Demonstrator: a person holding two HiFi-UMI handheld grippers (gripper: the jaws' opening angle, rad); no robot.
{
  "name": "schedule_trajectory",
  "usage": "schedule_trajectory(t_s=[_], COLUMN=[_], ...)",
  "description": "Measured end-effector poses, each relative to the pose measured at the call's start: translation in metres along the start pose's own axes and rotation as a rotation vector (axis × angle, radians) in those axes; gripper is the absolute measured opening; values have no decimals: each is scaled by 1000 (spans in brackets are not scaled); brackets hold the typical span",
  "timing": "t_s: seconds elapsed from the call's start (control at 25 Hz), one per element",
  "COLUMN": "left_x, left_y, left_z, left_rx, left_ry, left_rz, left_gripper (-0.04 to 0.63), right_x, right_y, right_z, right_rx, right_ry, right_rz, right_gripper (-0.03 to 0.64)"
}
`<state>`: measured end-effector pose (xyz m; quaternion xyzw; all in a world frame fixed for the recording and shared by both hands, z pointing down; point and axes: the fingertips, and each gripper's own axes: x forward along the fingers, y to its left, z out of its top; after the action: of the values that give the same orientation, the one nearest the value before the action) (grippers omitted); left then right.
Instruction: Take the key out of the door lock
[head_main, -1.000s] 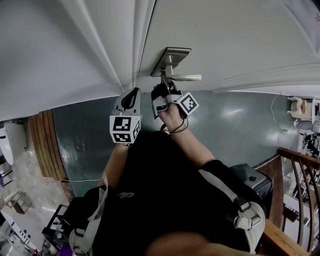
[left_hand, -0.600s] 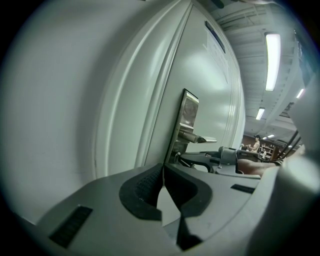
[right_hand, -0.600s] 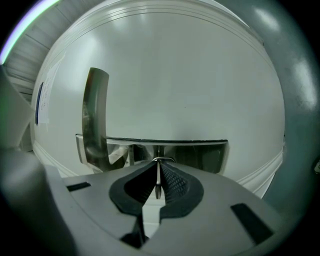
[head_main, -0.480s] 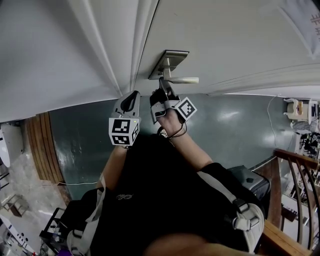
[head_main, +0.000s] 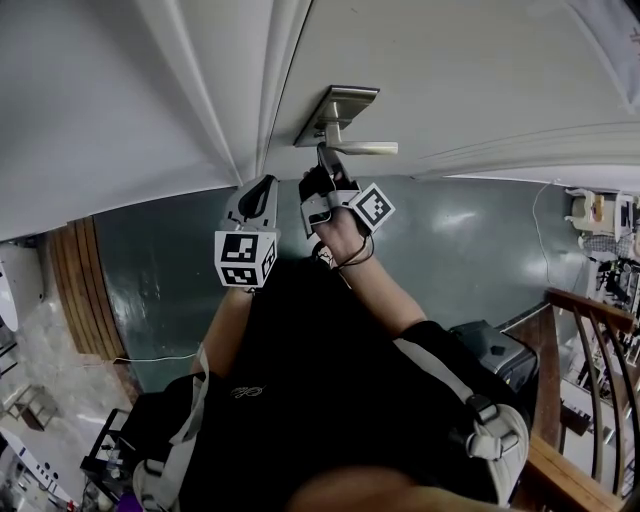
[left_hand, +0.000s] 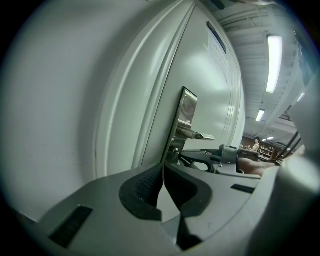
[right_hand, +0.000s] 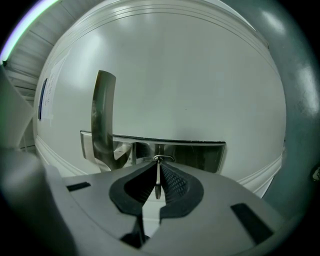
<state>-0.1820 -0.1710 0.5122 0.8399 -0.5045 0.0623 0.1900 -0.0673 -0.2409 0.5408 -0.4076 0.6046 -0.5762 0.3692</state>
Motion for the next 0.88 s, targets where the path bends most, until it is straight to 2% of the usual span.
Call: schedule_trajectory(t_s=[0.28, 0.4, 0.88], left_x=[-9, -12, -5], left_y=[6, 10, 9], left_z=[-14, -20, -40], left_rx=[-21, -29, -38], left_ry=[17, 25, 51], left_rz=[14, 18, 30], left_gripper=[29, 29, 29], right_x=[-9, -14, -46], right_y=[-1, 1, -16], right_z=[-5, -6, -17], right_rx=[-13, -51, -222], right_ry=[-4, 2, 133], right_rz=[-12, -16, -79], right_gripper=[29, 29, 29])
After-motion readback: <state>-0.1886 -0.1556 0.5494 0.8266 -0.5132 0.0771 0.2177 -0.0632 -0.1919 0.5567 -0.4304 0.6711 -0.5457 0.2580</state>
